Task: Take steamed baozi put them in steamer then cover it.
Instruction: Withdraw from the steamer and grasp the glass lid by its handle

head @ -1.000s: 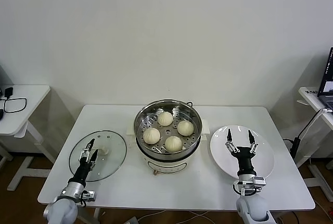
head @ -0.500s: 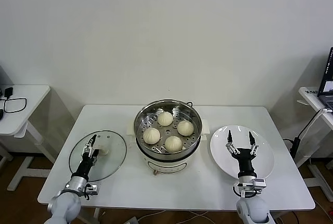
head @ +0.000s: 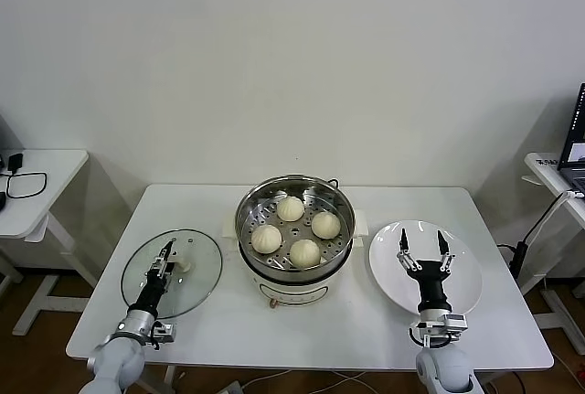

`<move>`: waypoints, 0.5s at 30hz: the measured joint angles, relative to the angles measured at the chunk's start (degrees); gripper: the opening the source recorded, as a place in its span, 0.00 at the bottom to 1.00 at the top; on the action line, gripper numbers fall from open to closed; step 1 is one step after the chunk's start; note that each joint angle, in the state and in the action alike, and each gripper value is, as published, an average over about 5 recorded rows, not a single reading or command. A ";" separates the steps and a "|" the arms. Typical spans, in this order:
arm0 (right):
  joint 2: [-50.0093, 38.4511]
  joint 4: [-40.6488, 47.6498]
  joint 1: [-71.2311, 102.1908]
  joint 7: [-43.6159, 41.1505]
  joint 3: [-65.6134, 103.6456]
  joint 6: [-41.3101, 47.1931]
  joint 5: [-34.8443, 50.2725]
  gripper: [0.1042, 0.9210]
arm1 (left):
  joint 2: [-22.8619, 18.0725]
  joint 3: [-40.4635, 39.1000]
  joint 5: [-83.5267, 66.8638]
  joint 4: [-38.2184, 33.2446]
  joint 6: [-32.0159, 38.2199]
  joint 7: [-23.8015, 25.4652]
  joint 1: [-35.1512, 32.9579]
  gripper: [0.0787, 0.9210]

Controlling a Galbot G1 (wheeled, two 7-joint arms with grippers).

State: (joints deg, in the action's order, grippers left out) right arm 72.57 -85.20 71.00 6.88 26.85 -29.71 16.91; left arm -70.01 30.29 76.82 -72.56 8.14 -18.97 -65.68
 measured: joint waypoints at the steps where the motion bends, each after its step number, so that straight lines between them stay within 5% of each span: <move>1: 0.03 -0.01 0.00 0.00 0.00 0.00 -0.08 0.88 | -0.01 -0.07 -0.11 0.14 -0.01 0.04 0.08 0.51; 11: 0.35 -0.12 0.01 0.00 0.11 0.02 -0.74 0.88 | 0.07 -0.55 -1.45 1.16 -0.13 0.29 0.79 0.18; 15: 0.32 -0.15 0.02 0.01 0.15 0.01 -0.86 0.88 | 0.21 -0.76 -2.09 1.14 -0.21 0.48 0.80 0.14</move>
State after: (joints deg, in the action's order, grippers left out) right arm 72.89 -85.35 71.02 6.88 27.00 -29.70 16.06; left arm -69.81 29.53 74.73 -71.42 7.92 -18.49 -64.89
